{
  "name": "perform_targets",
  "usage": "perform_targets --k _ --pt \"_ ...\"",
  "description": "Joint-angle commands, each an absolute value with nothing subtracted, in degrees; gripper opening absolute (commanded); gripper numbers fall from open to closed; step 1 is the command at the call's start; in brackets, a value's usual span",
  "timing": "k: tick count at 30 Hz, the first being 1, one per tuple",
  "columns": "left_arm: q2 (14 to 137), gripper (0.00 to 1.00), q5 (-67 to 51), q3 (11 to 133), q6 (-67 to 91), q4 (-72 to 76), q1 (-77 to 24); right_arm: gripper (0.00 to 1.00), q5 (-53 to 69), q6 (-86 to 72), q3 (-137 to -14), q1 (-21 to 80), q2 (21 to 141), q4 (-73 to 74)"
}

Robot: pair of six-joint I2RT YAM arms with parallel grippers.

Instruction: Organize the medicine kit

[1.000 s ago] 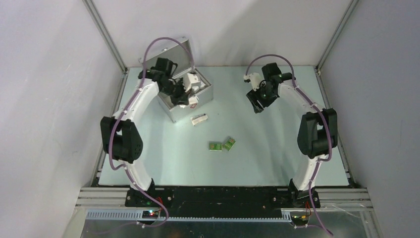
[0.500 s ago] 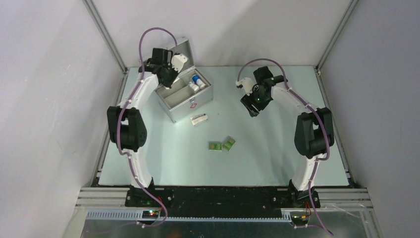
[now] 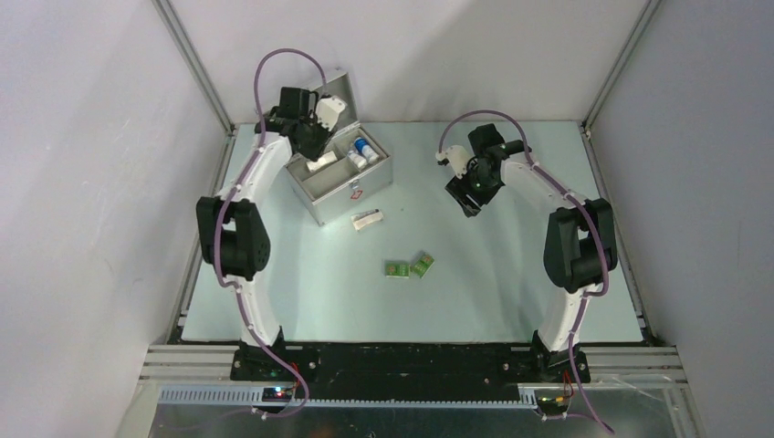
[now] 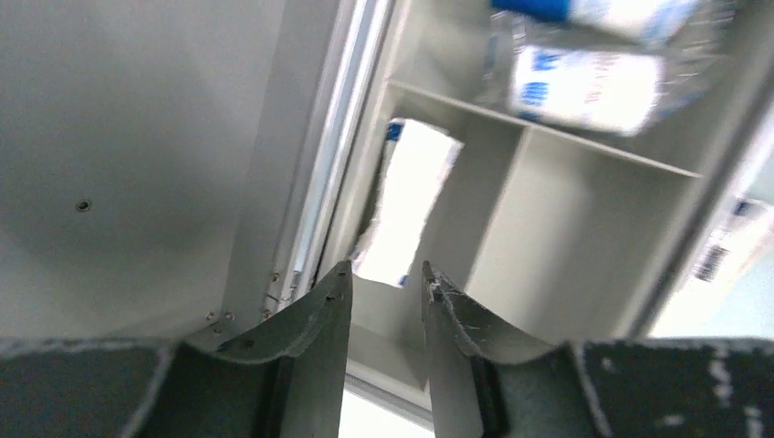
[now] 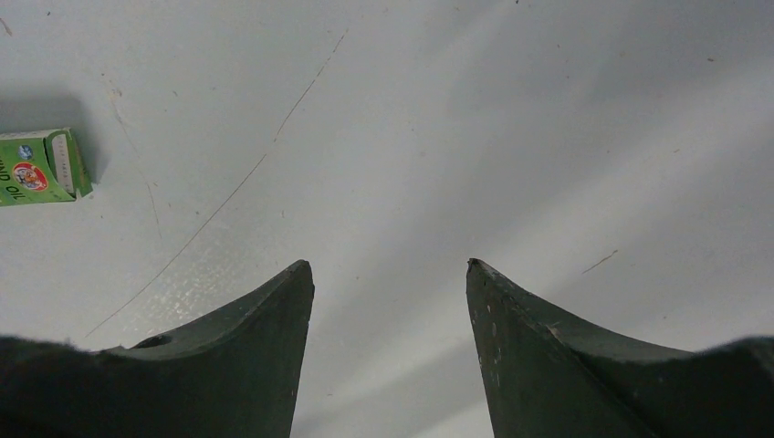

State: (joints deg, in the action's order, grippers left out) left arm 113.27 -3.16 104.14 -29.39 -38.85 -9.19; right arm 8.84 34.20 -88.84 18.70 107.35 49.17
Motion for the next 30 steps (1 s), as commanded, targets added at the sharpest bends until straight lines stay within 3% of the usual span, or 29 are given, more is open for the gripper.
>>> perform_targets --k 1,7,14,21,30 --pt "104.87 0.40 -15.05 101.69 -28.76 -37.74 -10.76 0.67 8.87 34.75 -89.29 19.28 105.09 48.93" --pt "101.35 0.54 -33.72 91.10 -36.31 -37.74 -14.69 0.67 9.68 34.20 -89.53 19.46 105.18 49.17" --pt "107.24 0.57 -33.31 88.89 -40.42 -38.27 -19.80 0.66 11.71 32.83 -93.41 20.28 107.65 50.52" --pt "115.32 0.60 -17.08 92.41 -46.71 -38.28 -26.39 0.66 12.75 32.10 -95.43 21.53 108.69 50.62" --pt "119.79 0.76 -6.15 91.70 -54.35 -38.43 -27.78 0.66 13.76 32.10 -93.54 21.52 107.32 50.48"
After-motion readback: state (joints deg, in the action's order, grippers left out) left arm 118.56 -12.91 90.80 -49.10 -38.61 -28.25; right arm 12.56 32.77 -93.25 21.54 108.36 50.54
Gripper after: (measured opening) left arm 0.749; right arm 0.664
